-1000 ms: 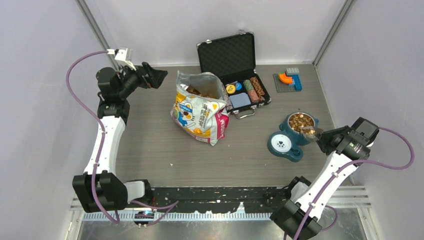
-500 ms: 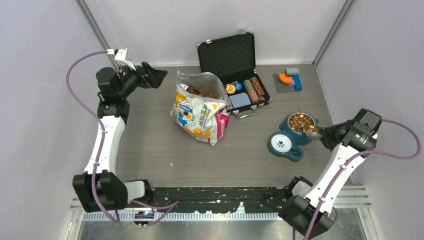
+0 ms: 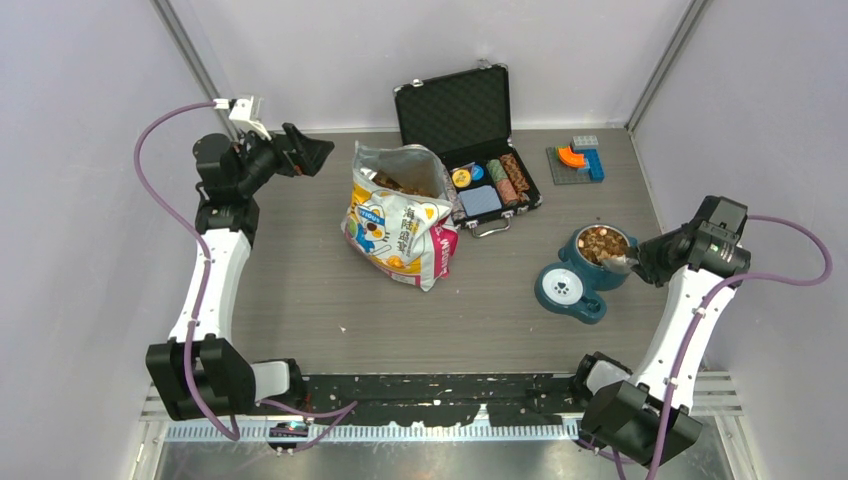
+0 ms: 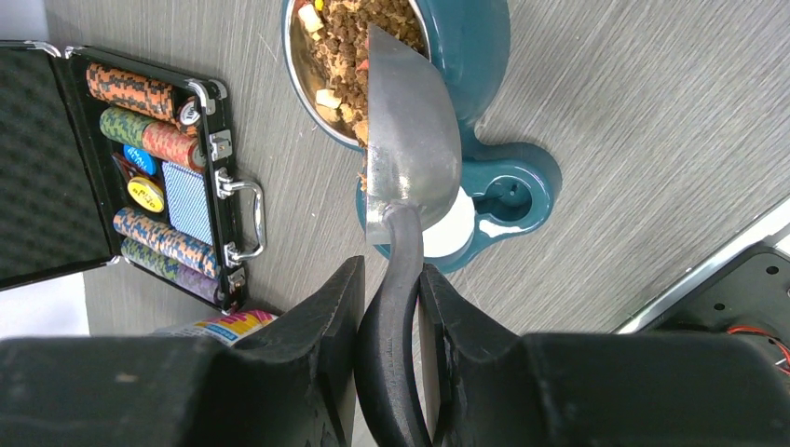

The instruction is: Serve the pet food

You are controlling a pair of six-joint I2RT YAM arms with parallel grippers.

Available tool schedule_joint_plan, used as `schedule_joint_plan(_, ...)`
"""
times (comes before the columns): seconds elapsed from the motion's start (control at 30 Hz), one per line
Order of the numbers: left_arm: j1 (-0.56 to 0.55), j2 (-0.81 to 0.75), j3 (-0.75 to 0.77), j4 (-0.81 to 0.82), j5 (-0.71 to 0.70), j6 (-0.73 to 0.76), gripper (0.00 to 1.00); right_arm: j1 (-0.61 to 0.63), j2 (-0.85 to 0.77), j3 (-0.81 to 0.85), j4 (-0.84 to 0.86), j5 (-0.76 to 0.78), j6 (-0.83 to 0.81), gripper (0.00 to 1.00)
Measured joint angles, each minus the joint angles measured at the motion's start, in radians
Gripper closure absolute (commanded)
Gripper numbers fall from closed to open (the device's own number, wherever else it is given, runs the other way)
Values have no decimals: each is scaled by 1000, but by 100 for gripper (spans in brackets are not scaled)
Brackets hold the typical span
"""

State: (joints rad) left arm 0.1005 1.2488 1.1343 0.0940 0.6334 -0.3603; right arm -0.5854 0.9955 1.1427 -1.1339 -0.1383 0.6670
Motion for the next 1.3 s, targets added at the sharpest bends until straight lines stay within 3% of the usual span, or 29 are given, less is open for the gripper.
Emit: schedule_joint_plan(1.3, 0, 32, 8, -1, 16, -14, 1, 16, 51, 18, 26, 15, -15, 95)
